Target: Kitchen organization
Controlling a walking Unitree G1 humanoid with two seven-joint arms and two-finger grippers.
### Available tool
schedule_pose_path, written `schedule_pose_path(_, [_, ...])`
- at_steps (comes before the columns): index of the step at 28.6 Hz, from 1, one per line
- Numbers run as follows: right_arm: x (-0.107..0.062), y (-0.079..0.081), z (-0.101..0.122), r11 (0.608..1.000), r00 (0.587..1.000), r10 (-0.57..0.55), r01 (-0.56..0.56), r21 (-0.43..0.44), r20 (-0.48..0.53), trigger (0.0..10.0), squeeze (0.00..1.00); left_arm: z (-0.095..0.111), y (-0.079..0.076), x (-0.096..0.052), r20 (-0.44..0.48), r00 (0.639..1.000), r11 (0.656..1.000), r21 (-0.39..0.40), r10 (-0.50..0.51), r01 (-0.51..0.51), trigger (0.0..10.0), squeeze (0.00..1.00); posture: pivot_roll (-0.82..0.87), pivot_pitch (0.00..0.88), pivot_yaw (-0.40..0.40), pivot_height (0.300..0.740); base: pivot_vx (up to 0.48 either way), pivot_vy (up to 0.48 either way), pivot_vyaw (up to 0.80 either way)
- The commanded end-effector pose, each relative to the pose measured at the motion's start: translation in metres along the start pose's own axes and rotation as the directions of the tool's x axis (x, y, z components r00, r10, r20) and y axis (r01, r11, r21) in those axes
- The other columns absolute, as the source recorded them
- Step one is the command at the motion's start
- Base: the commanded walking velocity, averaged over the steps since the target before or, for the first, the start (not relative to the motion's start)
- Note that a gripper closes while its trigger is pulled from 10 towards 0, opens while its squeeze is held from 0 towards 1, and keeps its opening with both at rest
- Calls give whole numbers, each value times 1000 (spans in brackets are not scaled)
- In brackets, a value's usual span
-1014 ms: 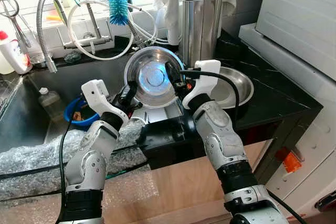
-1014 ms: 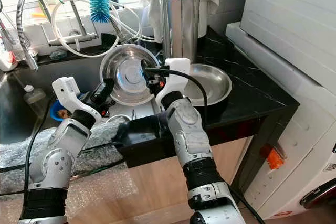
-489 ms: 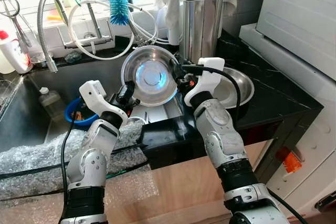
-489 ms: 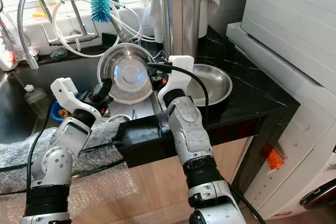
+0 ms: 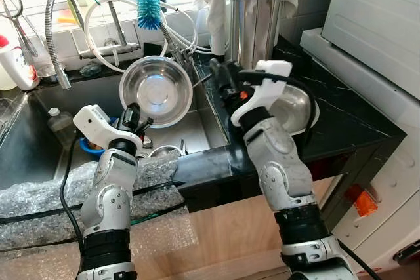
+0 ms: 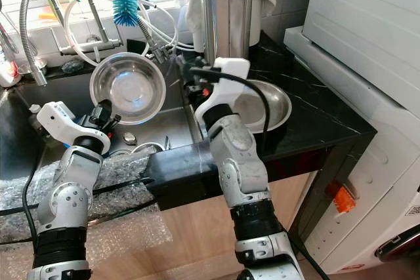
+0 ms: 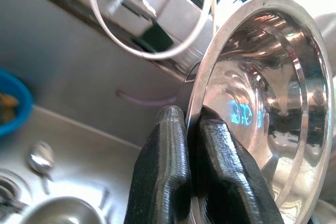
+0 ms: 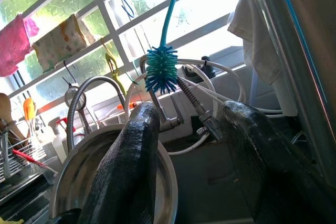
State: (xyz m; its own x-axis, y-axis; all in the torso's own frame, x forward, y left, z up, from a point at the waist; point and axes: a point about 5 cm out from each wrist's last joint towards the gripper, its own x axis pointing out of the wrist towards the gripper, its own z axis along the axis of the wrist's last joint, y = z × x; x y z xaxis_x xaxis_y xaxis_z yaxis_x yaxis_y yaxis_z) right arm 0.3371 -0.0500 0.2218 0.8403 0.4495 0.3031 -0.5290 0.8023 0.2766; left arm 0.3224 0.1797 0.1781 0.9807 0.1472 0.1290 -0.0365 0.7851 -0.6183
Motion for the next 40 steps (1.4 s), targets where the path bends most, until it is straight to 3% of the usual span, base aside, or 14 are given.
schedule_pose_path(1, [2, 12, 1, 999, 1000, 28, -28, 39, 12, 10000, 0, 7, -5, 4, 37, 999, 999, 33, -5, 4, 7373, 0, -74, 0, 102, 740, 0, 0, 0])
schedule_pose_path(2, [1, 12, 1, 999, 1000, 24, -24, 45, 12, 10000, 0, 12, -5, 8, 64, 998, 997, 79, -2, -3, 10000, 0, -69, 0, 103, 740, 0, 0, 0])
schedule_pose_path(6, [0, 12, 0, 999, 1000, 14, -14, 46, 4, 10000, 0, 24, -1, 17, 118, 993, 974, 226, -5, -21, 10000, 0, -71, 0, 104, 740, 0, 0, 0])
schedule_pose_path(11, [-6, 12, -2, 999, 1000, 8, -8, 47, -9, 10000, 0, 37, 14, 30, 133, 991, 895, 444, -11, -50, 10000, 0, -77, 0, 112, 740, 0, 0, 0])
schedule_pose_path(13, [-7, 12, -2, 999, 1000, 7, -6, 46, -11, 10000, 0, 38, 16, 31, 133, 991, 888, 457, -11, -52, 10000, 0, -77, 0, 112, 740, 0, 0, 0])
schedule_pose_path(16, [-11, 9, -4, 999, 1000, -7, 8, 35, -21, 10000, 0, 42, 33, 35, 114, 993, 839, 543, -28, -39, 10000, 0, -81, 0, 114, 740, 0, 0, 0])
schedule_pose_path(18, [-14, 7, -5, 1000, 1000, -15, 16, 23, -26, 10000, 0, 44, 40, 35, 72, 994, 780, 626, -78, 16, 10000, 0, -81, 0, 114, 740, 0, 0, 0])
schedule_pose_path(24, [-19, 6, -8, 1000, 999, -20, 21, 8, -41, 10000, 0, 56, 52, 37, 64, 994, 713, 701, -91, 20, 10000, 0, -83, 0, 118, 740, 0, 0, 0])
schedule_pose_path(25, [-20, 6, -8, 1000, 999, -23, 23, 8, -43, 10000, 0, 58, 55, 38, 61, 993, 678, 735, -102, 24, 10000, 0, -82, 0, 120, 740, 0, 0, 0])
schedule_pose_path(27, [-22, 5, -11, 999, 998, -32, 32, 6, -50, 10000, 0, 56, 64, 36, 41, 995, 566, 824, -95, 20, 10000, 0, -85, 0, 124, 740, 0, 0, 0])
schedule_pose_path(28, [-22, 5, -11, 999, 998, -32, 32, 6, -50, 10000, 0, 56, 64, 36, 41, 995, 566, 824, -95, 20, 10000, 0, -85, 0, 124, 740, 0, 0, 0])
schedule_pose_path(38, [-26, 5, -13, 999, 997, -47, 47, -1, -60, 10000, 0, 31, 91, 29, -99, 995, 411, 906, -23, 100, 10000, 0, -94, 0, 129, 740, 0, 0, 0])
schedule_pose_path(39, [-26, 5, -13, 999, 997, -47, 47, -1, -60, 10000, 0, 31, 91, 29, -99, 995, 411, 906, -23, 100, 10000, 0, -94, 0, 129, 740, 0, 0, 0])
schedule_pose_path(40, [-26, 5, -13, 999, 997, -50, 50, -3, -60, 10000, 0, 29, 92, 28, -123, 992, 369, 921, -26, 124, 10000, 0, -94, 0, 129, 740, 0, 0, 0])
